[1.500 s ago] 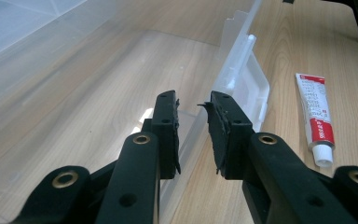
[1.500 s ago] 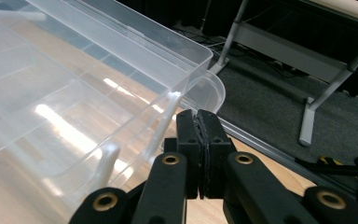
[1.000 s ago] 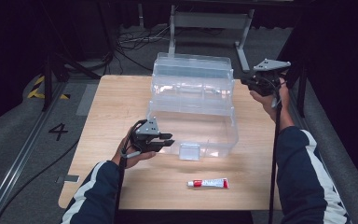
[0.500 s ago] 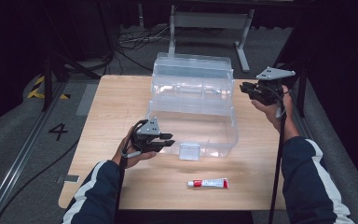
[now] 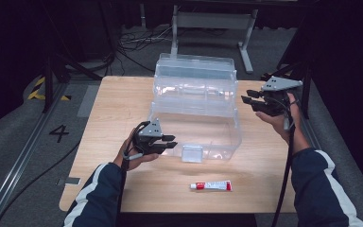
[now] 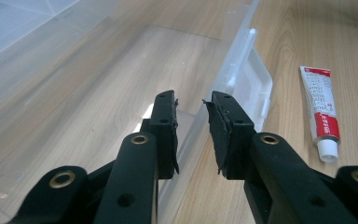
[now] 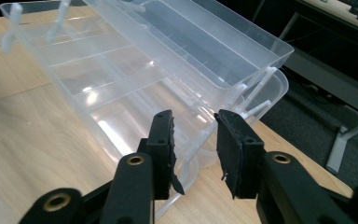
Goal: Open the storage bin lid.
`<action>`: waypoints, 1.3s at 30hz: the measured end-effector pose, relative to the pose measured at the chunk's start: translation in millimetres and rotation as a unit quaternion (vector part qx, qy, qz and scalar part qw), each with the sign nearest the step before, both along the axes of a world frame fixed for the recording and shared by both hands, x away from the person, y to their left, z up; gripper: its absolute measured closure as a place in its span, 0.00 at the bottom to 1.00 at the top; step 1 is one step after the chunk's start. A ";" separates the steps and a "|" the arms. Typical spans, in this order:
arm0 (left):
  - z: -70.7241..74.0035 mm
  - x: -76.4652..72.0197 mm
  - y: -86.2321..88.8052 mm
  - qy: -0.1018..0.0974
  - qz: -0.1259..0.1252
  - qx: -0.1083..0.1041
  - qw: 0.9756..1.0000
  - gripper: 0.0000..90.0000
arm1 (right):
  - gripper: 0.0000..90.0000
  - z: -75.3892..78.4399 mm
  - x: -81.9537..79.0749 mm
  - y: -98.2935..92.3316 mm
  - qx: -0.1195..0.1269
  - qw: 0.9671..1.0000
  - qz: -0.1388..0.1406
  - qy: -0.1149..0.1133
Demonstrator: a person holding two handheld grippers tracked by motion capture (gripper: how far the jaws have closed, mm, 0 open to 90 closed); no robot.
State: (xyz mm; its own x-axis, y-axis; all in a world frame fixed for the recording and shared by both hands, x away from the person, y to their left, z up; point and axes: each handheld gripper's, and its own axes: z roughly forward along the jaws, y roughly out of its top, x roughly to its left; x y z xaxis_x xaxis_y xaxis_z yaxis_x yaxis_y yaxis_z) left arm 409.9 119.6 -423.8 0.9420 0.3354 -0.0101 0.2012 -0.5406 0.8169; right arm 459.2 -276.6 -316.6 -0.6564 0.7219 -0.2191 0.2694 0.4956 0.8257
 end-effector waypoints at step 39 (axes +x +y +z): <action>-0.5 -1.6 -1.8 -0.007 0.005 0.002 1.000 0.79 | 0.51 -48.8 -102.0 6.5 -0.038 0.993 0.100 0.059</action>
